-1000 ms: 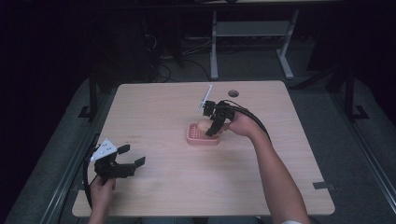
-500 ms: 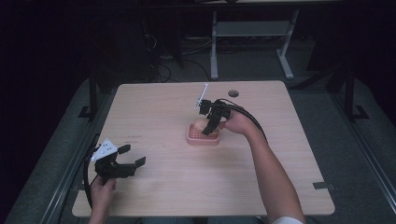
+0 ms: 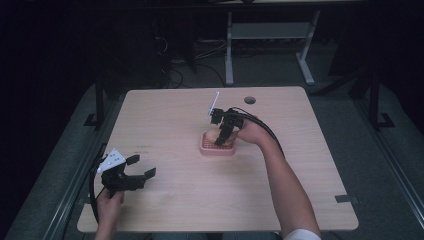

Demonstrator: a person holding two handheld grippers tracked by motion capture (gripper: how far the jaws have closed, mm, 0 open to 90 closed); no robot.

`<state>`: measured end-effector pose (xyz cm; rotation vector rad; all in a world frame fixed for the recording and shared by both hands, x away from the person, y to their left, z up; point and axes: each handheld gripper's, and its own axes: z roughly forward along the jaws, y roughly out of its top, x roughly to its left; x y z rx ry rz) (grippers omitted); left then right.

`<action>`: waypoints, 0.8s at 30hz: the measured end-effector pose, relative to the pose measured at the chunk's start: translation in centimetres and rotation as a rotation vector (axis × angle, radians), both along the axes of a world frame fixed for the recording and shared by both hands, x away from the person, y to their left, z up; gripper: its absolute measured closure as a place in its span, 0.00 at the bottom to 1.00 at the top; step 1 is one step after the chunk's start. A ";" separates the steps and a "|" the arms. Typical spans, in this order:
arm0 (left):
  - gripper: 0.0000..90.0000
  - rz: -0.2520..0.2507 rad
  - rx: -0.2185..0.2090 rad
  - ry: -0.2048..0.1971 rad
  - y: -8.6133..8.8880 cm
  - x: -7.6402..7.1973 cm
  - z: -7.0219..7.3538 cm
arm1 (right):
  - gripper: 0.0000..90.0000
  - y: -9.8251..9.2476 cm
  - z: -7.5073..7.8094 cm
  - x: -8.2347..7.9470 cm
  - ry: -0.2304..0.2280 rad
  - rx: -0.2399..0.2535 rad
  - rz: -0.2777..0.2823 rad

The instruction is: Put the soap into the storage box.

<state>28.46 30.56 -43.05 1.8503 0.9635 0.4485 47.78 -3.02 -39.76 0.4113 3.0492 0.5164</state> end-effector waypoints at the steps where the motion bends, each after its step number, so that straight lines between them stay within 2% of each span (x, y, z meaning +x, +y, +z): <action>1: 0.16 0.000 0.001 0.001 0.0 0.0 0.0 | 0.35 0.0 0.0 0.0 0.000 0.000 0.000; 9: 0.16 0.003 -0.005 0.000 0.1 0.0 0.0 | 0.35 0.5 -0.9 0.3 0.020 -0.022 0.008; 24: 0.16 0.008 -0.007 0.001 0.2 0.0 0.0 | 0.35 0.6 -1.6 0.8 0.037 -0.025 0.006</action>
